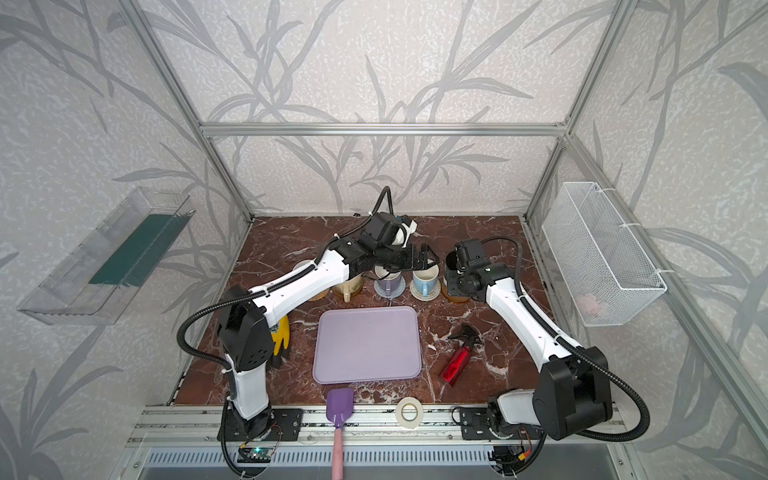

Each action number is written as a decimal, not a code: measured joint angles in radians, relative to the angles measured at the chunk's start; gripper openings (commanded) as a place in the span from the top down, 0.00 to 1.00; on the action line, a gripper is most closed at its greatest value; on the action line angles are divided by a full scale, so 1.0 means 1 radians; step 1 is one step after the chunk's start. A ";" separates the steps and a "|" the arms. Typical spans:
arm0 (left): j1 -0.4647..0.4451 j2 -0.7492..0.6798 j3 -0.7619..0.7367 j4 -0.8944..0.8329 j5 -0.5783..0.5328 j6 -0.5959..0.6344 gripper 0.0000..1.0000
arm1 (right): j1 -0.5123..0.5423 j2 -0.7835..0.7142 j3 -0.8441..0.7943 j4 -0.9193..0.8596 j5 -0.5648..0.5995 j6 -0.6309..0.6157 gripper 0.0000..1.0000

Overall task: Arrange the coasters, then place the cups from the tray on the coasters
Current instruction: 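Carry the black mug toward the wooden coaster while left arm moves forward, then lower the black mug onto the orange-brown wooden coaster with right gripper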

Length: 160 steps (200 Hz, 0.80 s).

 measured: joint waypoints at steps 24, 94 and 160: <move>0.000 0.013 0.001 -0.001 0.001 0.000 0.01 | 0.000 0.045 0.000 0.008 0.022 -0.016 1.00; -0.002 0.039 0.016 0.001 0.003 0.000 0.01 | -0.031 0.122 0.000 0.037 0.041 -0.031 1.00; -0.002 0.055 0.023 0.011 0.003 -0.001 0.01 | -0.058 0.197 0.000 0.073 0.033 -0.043 1.00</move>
